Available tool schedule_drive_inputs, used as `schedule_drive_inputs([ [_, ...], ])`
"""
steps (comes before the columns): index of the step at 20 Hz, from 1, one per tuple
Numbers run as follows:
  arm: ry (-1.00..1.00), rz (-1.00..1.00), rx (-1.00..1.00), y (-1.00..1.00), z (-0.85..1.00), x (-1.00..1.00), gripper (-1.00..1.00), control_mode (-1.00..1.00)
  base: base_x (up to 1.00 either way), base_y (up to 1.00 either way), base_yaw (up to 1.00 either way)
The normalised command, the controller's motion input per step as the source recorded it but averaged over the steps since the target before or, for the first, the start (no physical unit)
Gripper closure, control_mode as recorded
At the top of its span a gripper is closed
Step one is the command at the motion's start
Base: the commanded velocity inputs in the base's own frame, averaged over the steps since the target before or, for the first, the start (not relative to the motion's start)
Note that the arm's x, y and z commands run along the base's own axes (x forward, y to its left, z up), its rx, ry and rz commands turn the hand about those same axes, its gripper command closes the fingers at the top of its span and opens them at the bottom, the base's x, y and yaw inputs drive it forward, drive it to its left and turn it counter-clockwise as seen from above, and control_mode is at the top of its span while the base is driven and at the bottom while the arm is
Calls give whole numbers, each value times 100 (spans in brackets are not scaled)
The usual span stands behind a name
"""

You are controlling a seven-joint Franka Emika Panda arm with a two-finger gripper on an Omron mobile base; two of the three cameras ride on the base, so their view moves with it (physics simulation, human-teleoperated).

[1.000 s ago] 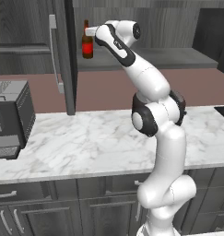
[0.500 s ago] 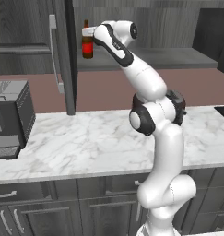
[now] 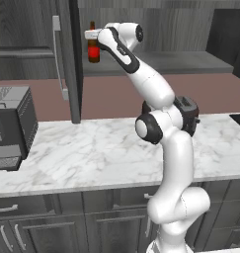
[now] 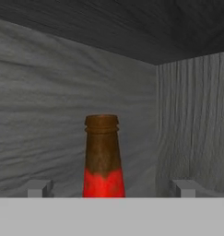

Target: Get the candle and the beer from the cabinet and move them to the dining counter.

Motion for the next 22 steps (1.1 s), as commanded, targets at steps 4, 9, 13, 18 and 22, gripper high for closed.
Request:
schedule_drive_inputs([
  [4, 1, 1, 0, 7, 0, 7, -100, -100, 0, 0, 0],
  [9, 2, 0, 0, 6, 0, 3, -100, -100, 0, 0, 0],
  [13, 0, 0, 0, 0, 0, 0, -100, -100, 0, 0, 0],
  [18, 0, 0, 0, 0, 0, 0, -100, -100, 0, 0, 0],
  [22, 0, 0, 0, 0, 0, 0, -100, -100, 0, 0, 0],
])
